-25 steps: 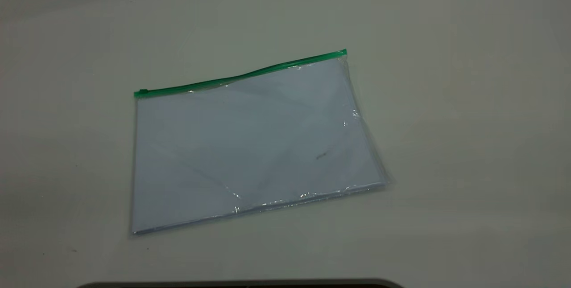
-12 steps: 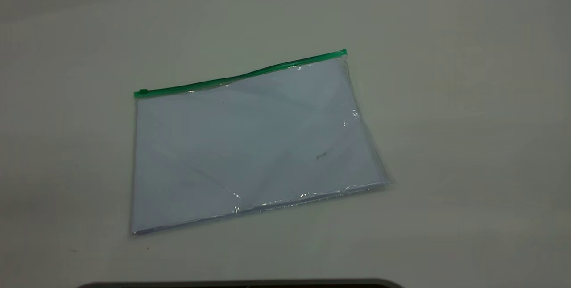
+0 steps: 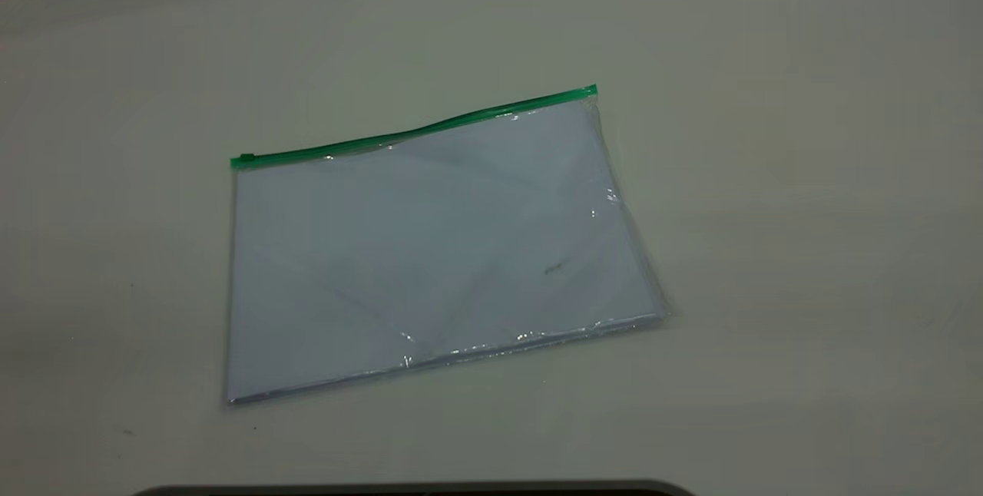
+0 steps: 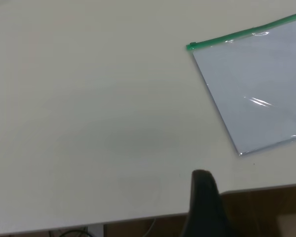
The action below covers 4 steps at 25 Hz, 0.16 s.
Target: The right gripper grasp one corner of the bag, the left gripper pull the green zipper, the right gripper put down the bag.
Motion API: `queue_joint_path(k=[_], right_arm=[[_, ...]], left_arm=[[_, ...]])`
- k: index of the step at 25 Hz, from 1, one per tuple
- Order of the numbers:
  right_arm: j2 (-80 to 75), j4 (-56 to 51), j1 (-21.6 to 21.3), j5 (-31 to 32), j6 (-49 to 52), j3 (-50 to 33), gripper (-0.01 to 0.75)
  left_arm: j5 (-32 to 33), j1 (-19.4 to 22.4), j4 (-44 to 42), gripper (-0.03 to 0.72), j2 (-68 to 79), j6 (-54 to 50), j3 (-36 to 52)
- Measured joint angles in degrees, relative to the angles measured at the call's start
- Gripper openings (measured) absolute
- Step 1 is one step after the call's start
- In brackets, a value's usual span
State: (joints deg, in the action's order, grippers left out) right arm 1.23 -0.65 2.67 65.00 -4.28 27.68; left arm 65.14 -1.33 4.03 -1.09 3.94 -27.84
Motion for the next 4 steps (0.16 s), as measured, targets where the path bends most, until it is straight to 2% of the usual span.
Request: queue_joint_path(k=[4], right_arm=[[0.0, 0.0, 0.0, 0.0, 0.0, 0.0, 0.475]], left_arm=[[0.0, 0.0, 0.0, 0.568, 0.0, 0.0, 0.0]])
